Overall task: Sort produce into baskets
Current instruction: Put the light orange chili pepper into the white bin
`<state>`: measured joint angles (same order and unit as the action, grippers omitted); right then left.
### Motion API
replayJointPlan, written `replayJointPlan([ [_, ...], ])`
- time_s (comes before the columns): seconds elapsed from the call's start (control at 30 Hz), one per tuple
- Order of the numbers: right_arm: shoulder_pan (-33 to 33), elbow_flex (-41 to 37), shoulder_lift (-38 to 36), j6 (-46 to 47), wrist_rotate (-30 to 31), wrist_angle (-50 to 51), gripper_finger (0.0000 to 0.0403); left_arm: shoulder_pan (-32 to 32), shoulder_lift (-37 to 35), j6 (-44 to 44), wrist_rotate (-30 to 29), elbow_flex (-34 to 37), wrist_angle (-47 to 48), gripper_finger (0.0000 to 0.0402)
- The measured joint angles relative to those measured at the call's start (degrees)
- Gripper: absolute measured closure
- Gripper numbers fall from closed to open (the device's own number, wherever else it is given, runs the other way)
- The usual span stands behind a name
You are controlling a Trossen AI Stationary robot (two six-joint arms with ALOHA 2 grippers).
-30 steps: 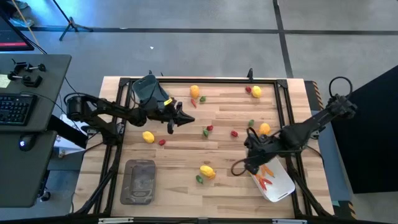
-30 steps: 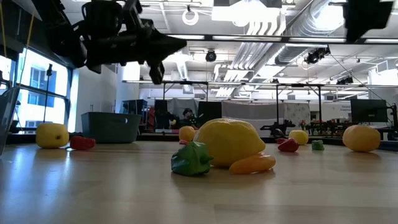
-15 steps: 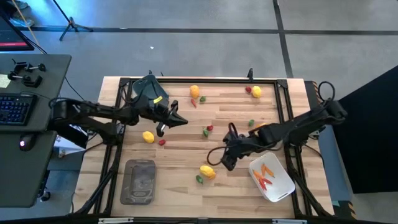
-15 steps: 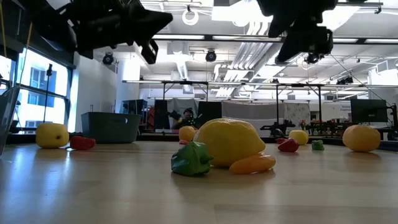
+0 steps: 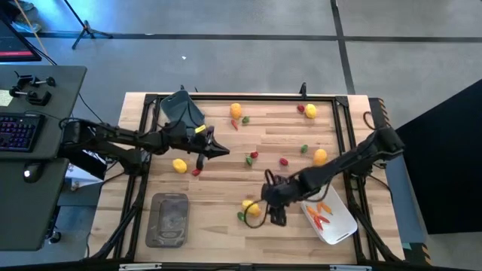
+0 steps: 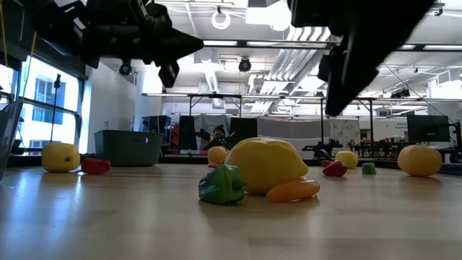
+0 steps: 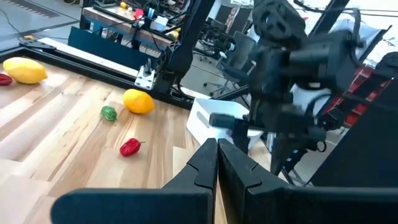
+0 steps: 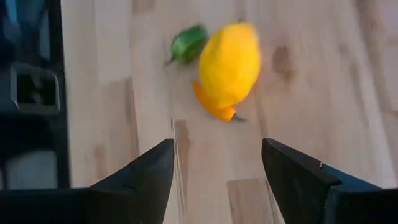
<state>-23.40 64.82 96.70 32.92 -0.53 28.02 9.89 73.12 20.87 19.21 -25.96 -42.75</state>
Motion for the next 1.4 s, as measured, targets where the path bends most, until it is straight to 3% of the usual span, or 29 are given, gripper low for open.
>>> replayJointPlan([
  [0.17,-1.77,-0.02,5.32,-7.34,1.93,-4.08,0.0182,-2.41,0.00,0.23,-1.41,0.00,0.04,0.0401],
  [0.3,-1.79,-0.02,8.47,-7.57,1.02,-7.72,0.0194,-4.05,0.02,0.91,-1.46,0.00,0.06,0.0401],
  [0.5,-1.61,-0.02,10.75,-8.94,5.01,-10.73,0.0217,-5.73,0.02,1.65,-1.72,0.00,0.08,0.0401],
  [0.83,-1.35,-0.02,14.51,-11.95,2.43,-14.15,0.0263,-6.64,0.02,2.60,-2.40,0.00,0.09,0.0401],
  [1.2,-1.69,-0.02,14.00,-1.44,-2.98,-13.33,0.0391,-6.63,0.04,2.95,-4.74,-0.01,-0.42,0.0401],
  [1.4,-3.46,-0.02,8.57,8.36,-4.34,-7.43,0.0386,-6.92,0.04,2.13,-4.82,-0.02,-0.40,0.0401],
])
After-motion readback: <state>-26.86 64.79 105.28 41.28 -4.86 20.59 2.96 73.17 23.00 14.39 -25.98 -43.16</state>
